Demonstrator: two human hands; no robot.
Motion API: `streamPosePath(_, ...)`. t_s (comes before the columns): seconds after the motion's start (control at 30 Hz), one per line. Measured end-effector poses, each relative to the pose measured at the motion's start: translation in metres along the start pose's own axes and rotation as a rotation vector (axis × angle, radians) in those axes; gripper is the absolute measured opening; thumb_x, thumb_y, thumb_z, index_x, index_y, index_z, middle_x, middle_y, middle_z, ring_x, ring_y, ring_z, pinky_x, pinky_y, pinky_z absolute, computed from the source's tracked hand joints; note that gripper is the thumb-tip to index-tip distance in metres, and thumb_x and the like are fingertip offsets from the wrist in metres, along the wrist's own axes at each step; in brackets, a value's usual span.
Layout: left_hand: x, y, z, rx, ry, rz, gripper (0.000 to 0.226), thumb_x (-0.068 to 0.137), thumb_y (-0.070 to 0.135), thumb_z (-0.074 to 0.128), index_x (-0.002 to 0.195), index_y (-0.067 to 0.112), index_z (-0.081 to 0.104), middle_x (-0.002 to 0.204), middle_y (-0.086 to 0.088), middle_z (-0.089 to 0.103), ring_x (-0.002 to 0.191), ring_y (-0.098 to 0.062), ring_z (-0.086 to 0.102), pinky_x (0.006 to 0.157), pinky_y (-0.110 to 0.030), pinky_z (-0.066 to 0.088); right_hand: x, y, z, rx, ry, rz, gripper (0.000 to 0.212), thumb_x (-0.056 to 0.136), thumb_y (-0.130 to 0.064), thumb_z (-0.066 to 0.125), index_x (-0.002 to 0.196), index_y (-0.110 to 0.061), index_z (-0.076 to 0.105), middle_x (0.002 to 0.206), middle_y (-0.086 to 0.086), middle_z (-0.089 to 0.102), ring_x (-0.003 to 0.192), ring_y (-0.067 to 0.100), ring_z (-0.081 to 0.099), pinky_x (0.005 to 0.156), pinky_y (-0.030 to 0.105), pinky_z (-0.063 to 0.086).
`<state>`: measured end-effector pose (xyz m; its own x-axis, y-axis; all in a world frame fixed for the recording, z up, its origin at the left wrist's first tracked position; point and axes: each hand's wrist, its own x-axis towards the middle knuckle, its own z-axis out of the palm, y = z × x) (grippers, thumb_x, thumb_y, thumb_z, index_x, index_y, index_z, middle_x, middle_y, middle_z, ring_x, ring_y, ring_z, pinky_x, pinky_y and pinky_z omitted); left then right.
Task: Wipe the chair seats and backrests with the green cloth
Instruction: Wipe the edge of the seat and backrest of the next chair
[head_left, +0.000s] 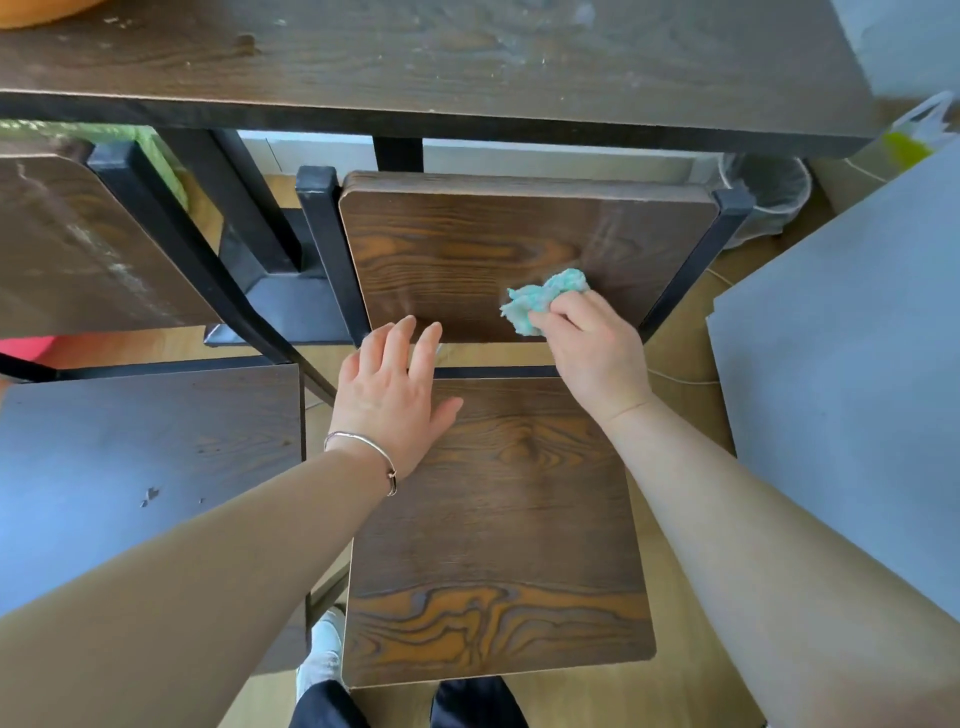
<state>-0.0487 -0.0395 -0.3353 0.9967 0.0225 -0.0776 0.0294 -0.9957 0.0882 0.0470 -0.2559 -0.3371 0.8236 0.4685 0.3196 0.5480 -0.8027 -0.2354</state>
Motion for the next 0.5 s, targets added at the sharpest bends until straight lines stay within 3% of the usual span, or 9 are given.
streamPosePath(0.13,0.005,0.006,-0.004,-0.006,0.018,0.026,0.079,0.083,0.059,0.059,0.146,0.018,0.035,0.146,-0.011,0.040,0.130,-0.033,0.039,0.097,-0.048,0.042,0.036,0.009,-0.068,-0.007,0.248,0.005,0.020,0.096,-0.027,0.061,0.101,-0.008,0.066,0.103,0.008,0.064,0.100,0.017,0.060,0.073,0.017,0.050)
streamPosePath(0.3,0.014,0.018,-0.010,0.011,0.003,0.073,0.078,0.087,0.061,0.051,0.149,0.020,0.027,0.149,-0.008,0.037,0.136,-0.032,0.033,0.105,-0.047,0.038,0.047,0.026,-0.088,-0.093,0.293,-0.147,0.019,0.095,-0.021,0.064,0.104,-0.005,0.071,0.099,0.012,0.065,0.097,0.022,0.062,0.078,0.025,0.054)
streamPosePath(0.4,0.016,0.024,-0.006,0.004,0.006,0.093,0.076,0.087,0.060,0.052,0.148,0.019,0.032,0.147,-0.009,0.040,0.135,-0.032,0.035,0.103,-0.048,0.040,0.033,0.030,-0.064,-0.051,0.268,-0.131,0.014,0.094,-0.018,0.065,0.099,-0.006,0.070,0.095,0.011,0.064,0.091,0.022,0.062,0.073,0.027,0.056)
streamPosePath(0.5,0.016,0.027,0.002,-0.006,0.005,0.114,0.076,0.086,0.058,0.054,0.147,0.018,0.033,0.145,-0.009,0.042,0.133,-0.033,0.037,0.102,-0.049,0.041,0.003,0.037,-0.025,-0.040,0.103,-0.127,0.009,0.086,-0.007,0.070,0.095,-0.006,0.067,0.089,0.008,0.062,0.081,0.023,0.059,0.057,0.035,0.055)
